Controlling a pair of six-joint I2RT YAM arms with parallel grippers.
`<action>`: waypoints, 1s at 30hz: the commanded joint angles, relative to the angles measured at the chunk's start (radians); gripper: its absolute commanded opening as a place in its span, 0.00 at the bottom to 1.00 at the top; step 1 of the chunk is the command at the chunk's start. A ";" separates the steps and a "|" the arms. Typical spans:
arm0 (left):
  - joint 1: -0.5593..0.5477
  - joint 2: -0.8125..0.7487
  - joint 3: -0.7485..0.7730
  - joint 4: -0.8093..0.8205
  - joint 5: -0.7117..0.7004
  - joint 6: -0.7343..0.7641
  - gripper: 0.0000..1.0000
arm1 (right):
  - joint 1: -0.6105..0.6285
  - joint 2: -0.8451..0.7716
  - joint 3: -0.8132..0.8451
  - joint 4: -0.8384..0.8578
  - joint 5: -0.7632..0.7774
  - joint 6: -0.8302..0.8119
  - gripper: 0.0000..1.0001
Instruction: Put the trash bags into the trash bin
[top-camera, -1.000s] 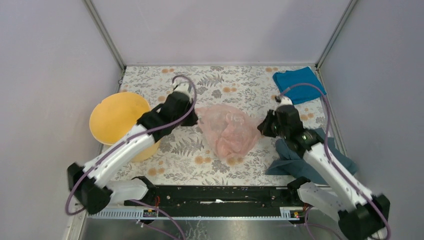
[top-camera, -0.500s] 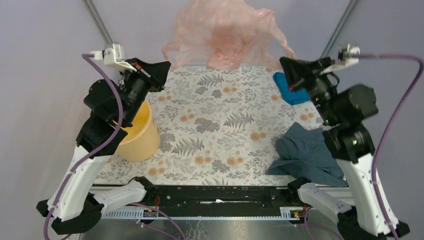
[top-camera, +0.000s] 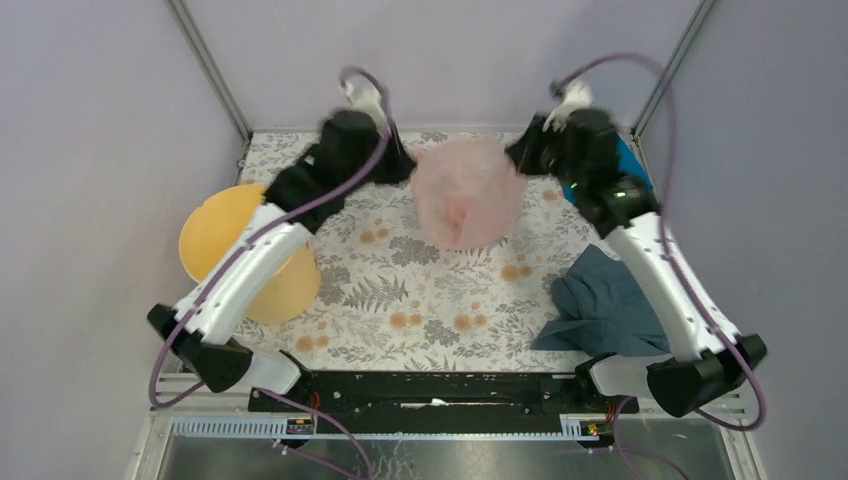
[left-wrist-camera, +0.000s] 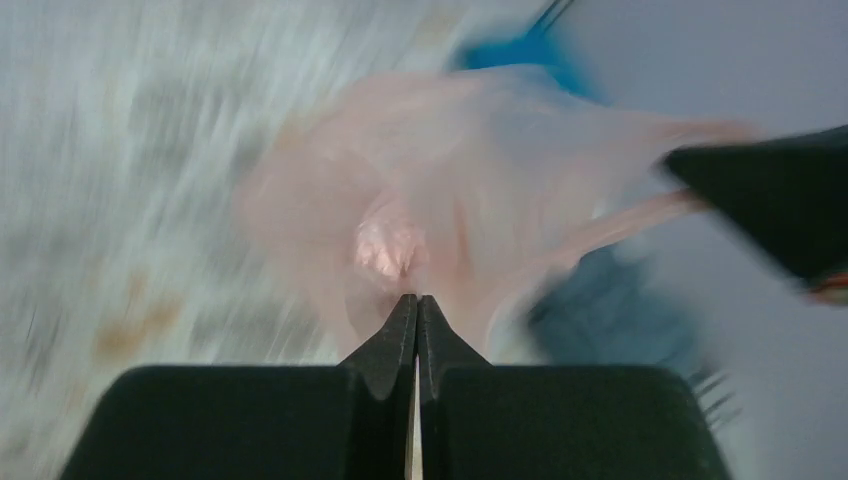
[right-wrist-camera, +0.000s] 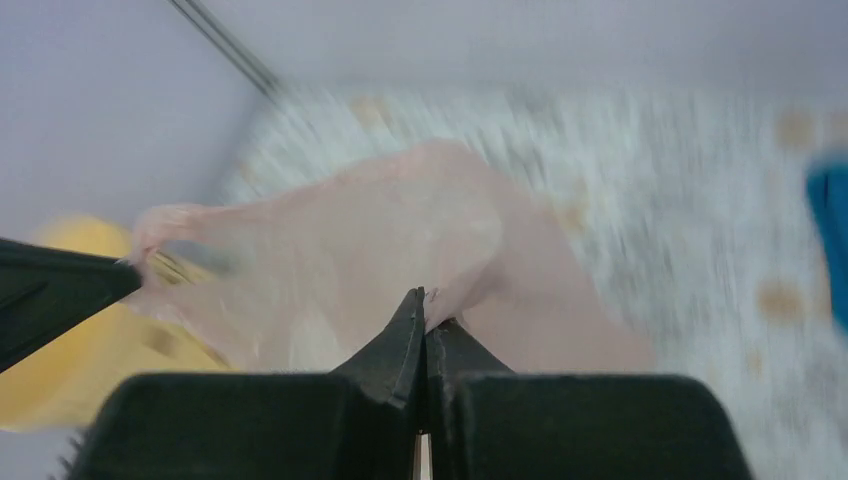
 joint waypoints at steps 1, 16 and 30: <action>0.000 -0.153 0.364 0.174 0.065 0.060 0.00 | 0.001 -0.129 0.326 0.143 -0.078 -0.031 0.00; 0.000 -0.328 -0.549 0.263 0.069 -0.095 0.00 | 0.001 -0.292 -0.575 0.306 -0.114 0.114 0.00; -0.001 -0.348 0.148 0.368 0.121 0.007 0.00 | 0.001 -0.363 0.125 0.279 -0.187 0.044 0.00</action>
